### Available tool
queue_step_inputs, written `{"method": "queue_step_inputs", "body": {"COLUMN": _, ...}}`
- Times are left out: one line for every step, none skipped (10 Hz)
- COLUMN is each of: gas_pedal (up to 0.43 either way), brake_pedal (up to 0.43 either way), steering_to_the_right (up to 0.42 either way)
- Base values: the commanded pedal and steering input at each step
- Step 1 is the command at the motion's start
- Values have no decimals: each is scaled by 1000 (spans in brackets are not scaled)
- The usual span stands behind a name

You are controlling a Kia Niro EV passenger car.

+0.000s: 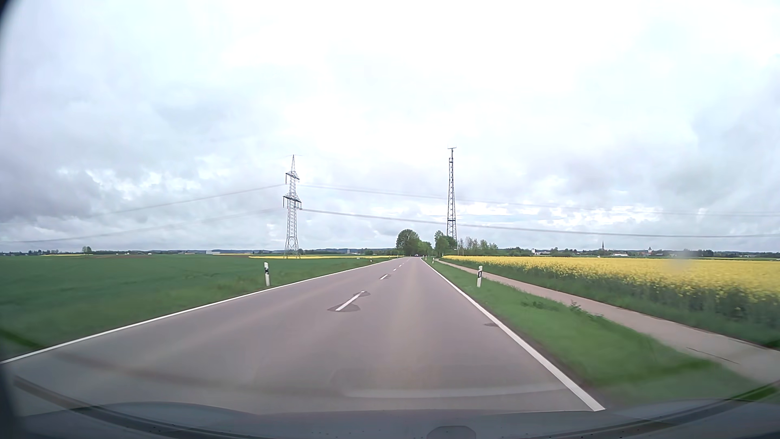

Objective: Follow the waypoints while adhering to traffic rules and regulations

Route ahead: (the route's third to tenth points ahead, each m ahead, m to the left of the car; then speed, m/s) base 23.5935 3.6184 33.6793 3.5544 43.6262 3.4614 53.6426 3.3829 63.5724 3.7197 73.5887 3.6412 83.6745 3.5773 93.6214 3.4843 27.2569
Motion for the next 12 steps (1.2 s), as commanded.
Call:
{"method": "queue_step_inputs", "body": {"gas_pedal": 260, "brake_pedal": 0, "steering_to_the_right": 1}}
{"method": "queue_step_inputs", "body": {"gas_pedal": 260, "brake_pedal": 0, "steering_to_the_right": 0}}
{"method": "queue_step_inputs", "body": {"gas_pedal": 260, "brake_pedal": 0, "steering_to_the_right": 0}}
{"method": "queue_step_inputs", "body": {"gas_pedal": 260, "brake_pedal": 0, "steering_to_the_right": 0}}
{"method": "queue_step_inputs", "body": {"gas_pedal": 260, "brake_pedal": 0, "steering_to_the_right": 0}}
{"method": "queue_step_inputs", "body": {"gas_pedal": 260, "brake_pedal": 0, "steering_to_the_right": 0}}
{"method": "queue_step_inputs", "body": {"gas_pedal": 260, "brake_pedal": 0, "steering_to_the_right": 0}}
{"method": "queue_step_inputs", "body": {"gas_pedal": 260, "brake_pedal": 0, "steering_to_the_right": -1}}
{"method": "queue_step_inputs", "body": {"gas_pedal": 260, "brake_pedal": 0, "steering_to_the_right": -1}}
{"method": "queue_step_inputs", "body": {"gas_pedal": 260, "brake_pedal": 0, "steering_to_the_right": -2}}
{"method": "queue_step_inputs", "body": {"gas_pedal": 260, "brake_pedal": 0, "steering_to_the_right": -2}}
{"method": "queue_step_inputs", "body": {"gas_pedal": 260, "brake_pedal": 0, "steering_to_the_right": -2}}
